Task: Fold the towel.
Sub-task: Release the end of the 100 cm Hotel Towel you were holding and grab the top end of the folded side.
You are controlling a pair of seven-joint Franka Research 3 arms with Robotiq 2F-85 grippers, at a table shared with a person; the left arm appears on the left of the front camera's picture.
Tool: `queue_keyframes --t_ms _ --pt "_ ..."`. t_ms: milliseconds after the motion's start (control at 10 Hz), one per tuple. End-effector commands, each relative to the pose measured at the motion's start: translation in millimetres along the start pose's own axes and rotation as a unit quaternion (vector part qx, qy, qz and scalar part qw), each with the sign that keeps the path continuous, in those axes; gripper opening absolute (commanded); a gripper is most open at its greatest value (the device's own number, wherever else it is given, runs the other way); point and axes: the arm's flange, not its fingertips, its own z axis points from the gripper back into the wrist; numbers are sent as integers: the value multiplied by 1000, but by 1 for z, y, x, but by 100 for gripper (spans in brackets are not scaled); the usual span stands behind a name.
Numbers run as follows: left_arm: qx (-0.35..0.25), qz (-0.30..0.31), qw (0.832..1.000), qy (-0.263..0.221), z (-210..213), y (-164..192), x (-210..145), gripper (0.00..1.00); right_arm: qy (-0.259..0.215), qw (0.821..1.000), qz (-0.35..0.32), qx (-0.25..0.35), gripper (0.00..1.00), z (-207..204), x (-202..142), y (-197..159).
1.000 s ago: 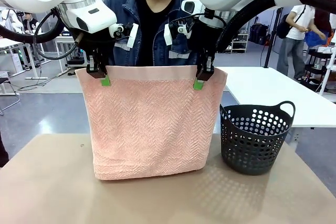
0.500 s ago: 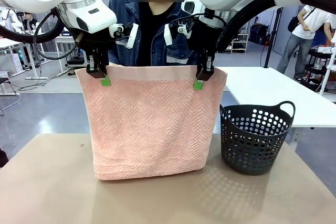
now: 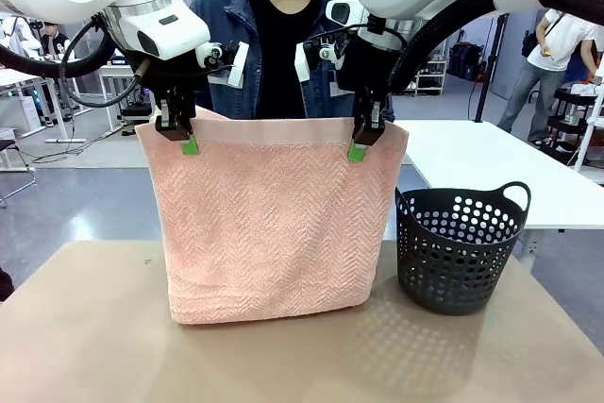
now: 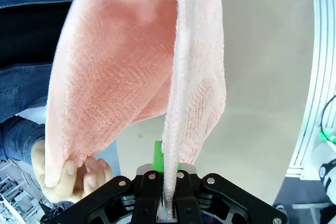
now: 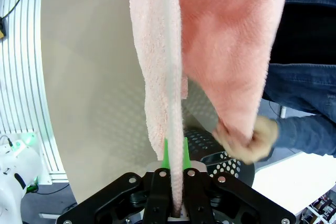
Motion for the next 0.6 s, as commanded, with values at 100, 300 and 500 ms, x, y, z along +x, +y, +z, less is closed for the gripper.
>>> queue_keyframes --t_ms 100,300,500 --pt "1 -1 1000 2 2 2 0 0 4 1000 1 -3 0 1 -1 -1" --pt "1 -1 1000 2 2 2 0 0 4 1000 1 -3 0 1 -1 -1" --pt "1 -1 1000 2 2 2 0 0 4 1000 1 -3 0 1 -1 -1"
